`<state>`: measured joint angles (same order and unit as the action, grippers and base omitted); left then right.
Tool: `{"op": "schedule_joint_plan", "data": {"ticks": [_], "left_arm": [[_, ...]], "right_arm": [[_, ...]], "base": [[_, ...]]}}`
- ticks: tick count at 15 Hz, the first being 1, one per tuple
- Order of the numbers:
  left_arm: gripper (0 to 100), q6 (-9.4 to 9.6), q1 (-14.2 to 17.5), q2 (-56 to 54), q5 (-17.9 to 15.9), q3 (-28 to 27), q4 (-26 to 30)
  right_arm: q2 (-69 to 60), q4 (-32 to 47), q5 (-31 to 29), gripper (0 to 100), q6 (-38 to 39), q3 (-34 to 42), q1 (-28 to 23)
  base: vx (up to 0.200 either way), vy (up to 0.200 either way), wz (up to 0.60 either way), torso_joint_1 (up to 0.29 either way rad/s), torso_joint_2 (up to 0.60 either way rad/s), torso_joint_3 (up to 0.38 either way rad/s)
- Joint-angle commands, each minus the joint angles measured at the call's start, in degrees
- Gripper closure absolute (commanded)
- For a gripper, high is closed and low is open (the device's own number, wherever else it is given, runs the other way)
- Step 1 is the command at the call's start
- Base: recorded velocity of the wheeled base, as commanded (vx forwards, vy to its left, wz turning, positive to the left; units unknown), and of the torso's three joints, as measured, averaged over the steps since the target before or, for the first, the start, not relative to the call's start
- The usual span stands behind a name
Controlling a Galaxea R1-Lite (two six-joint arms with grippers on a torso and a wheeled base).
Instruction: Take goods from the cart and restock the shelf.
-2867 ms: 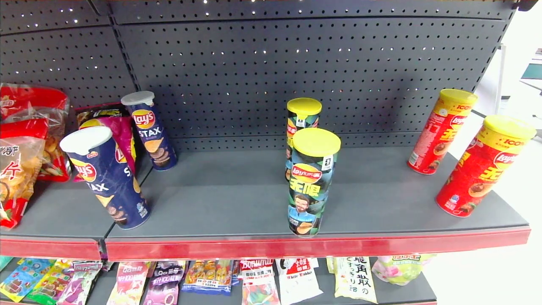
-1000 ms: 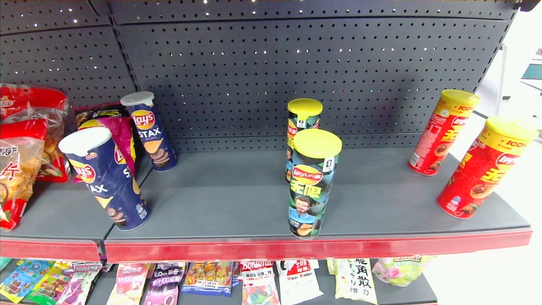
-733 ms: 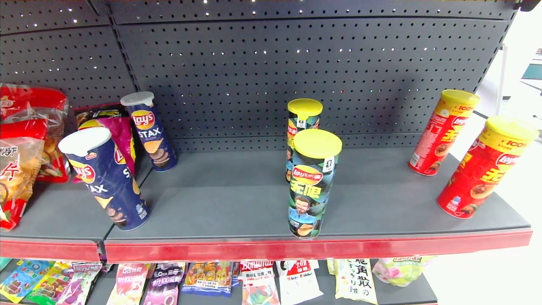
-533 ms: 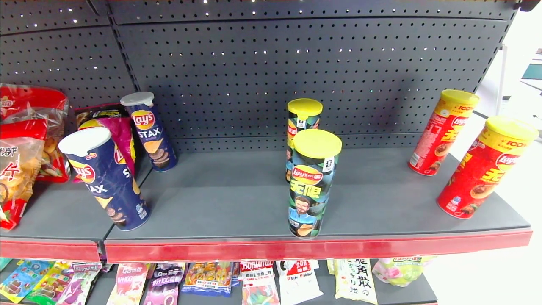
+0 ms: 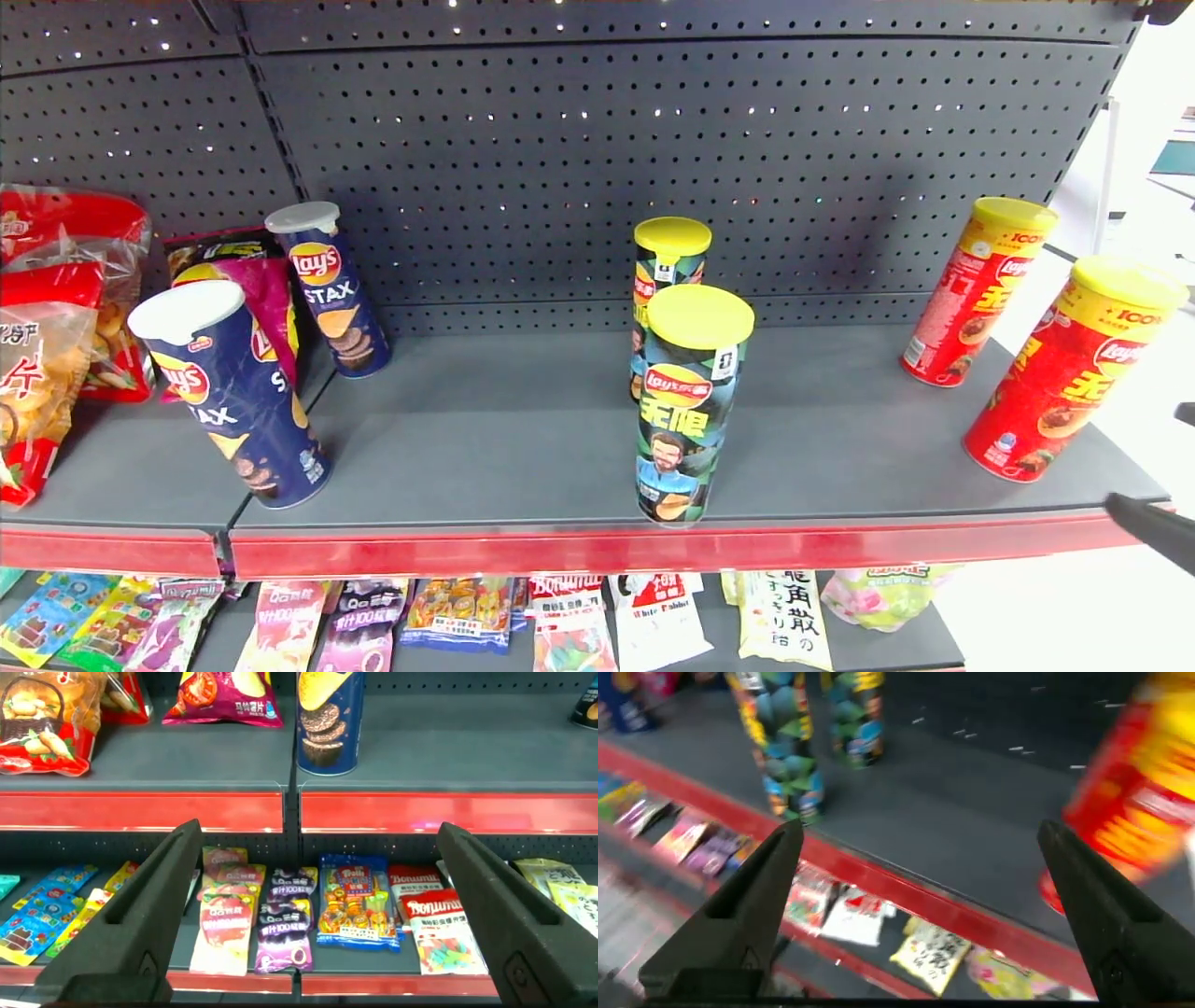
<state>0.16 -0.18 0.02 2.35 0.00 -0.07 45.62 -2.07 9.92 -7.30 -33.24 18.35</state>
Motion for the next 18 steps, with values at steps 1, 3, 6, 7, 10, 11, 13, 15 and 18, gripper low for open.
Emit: {"op": "schedule_joint_plan", "data": {"ticks": [1, 3, 6, 7, 10, 11, 13, 15, 18], "left_arm": [[0, 0.02, 0.01, -0.02, 0.02, 0.0, -0.01], [0, 0.02, 0.01, -0.02, 0.02, 0.0, -0.01], [0, 0.02, 0.01, -0.02, 0.02, 0.0, -0.01], [0, 0.02, 0.01, -0.02, 0.02, 0.0, -0.01], [0, 0.02, 0.01, -0.02, 0.02, 0.0, -0.01], [0, 0.02, 0.01, -0.02, 0.02, 0.0, -0.01], [0, 0.02, 0.01, -0.02, 0.02, 0.0, -0.01], [0, 0.02, 0.01, -0.02, 0.02, 0.0, -0.01], [0, 0.02, 0.01, -0.02, 0.02, 0.0, -0.01]], "right_arm": [[19.25, -0.21, -1.75, 0, -1.05, -5.96, 8.02], [23.55, -0.21, -1.84, 0, -0.96, -5.78, 8.9], [30.32, -0.74, -1.84, 0, -0.87, -6.75, 8.9], [31.55, -1.36, -1.93, 0, -0.87, -7.19, 8.9], [35.59, -1.97, -4.91, 0, -0.96, -8.06, 8.99], [36.47, -1.88, -6.76, 0, -1.05, -7.8, 8.99], [38.67, -1.97, -10.54, 0, -0.87, -8.15, 8.99], [40.87, -1.97, -11.42, 0, -0.78, -9.65, 9.25], [42.89, -2.15, -11.42, 0, -0.78, -9.82, 11.62]], "base": [[0.0, 0.0, 0.0, 0.0, 0.0, 0.0], [0.0, 0.0, 0.0, 0.0, 0.0, 0.0], [0.0, 0.0, 0.0, 0.0, 0.0, 0.0], [0.0, 0.0, 0.0, 0.0, 0.0, 0.0], [0.0, 0.0, 0.0, 0.0, 0.0, 0.0], [0.0, 0.0, 0.0, 0.0, 0.0, 0.0], [0.0, 0.0, 0.0, 0.0, 0.0, 0.0], [0.0, 0.0, 0.0, 0.0, 0.0, 0.0], [0.0, 0.0, 0.0, 0.0, 0.0, 0.0]]}}
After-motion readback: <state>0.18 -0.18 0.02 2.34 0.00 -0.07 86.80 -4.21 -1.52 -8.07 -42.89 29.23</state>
